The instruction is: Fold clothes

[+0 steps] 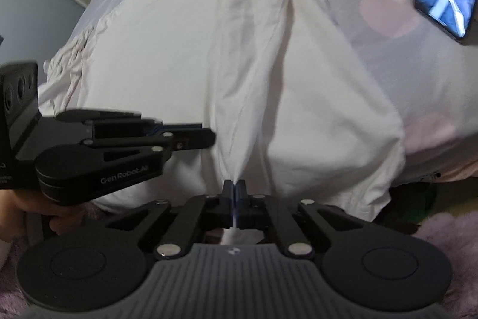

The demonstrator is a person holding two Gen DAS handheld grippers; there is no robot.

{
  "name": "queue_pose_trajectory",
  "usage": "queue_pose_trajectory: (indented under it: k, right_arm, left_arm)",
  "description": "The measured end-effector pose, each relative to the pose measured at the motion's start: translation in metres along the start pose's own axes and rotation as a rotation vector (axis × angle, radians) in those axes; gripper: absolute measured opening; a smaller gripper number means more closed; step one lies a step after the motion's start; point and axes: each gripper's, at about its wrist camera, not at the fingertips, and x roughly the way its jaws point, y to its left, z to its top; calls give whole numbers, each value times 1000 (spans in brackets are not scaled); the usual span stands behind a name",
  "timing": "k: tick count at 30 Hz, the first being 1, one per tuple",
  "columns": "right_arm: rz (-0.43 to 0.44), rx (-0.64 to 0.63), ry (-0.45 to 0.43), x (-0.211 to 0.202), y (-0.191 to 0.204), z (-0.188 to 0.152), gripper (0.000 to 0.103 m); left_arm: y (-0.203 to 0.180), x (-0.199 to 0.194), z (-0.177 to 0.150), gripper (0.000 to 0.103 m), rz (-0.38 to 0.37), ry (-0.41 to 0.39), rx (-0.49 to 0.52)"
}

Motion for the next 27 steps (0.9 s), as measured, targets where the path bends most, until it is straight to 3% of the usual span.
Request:
queue_pose_trajectory:
  k: [4, 8, 11, 13, 18, 19, 25, 27]
  right_arm:
    - [-41, 4, -14, -26, -11, 6, 2]
    - [-70, 19, 41, -20, -21, 10, 2]
    - [-90, 30, 85, -14, -28, 12, 1]
    - [-103, 38, 114, -10, -33, 14, 2]
    - [-122, 42, 128, -13, -38, 18, 12]
    - [-126, 33, 114, -16, -38, 21, 17]
    - [-200, -48, 60, -33, -53, 49, 19]
    - [-204, -59, 62, -32, -56, 53, 36]
  left_arm:
    - [-1, -17, 4, 0, -10, -5, -15]
    - [2, -29, 3, 0, -33, 24, -30]
    - [0, -22, 1, 0, 18, 79, 4]
    - [1, -20, 2, 0, 12, 89, 0]
    - [4, -33, 12, 0, 37, 93, 29]
    - [6, -38, 17, 0, 42, 87, 38]
    - [10, -56, 86, 0, 109, 0, 125]
    - [11, -56, 117, 0, 111, -20, 131]
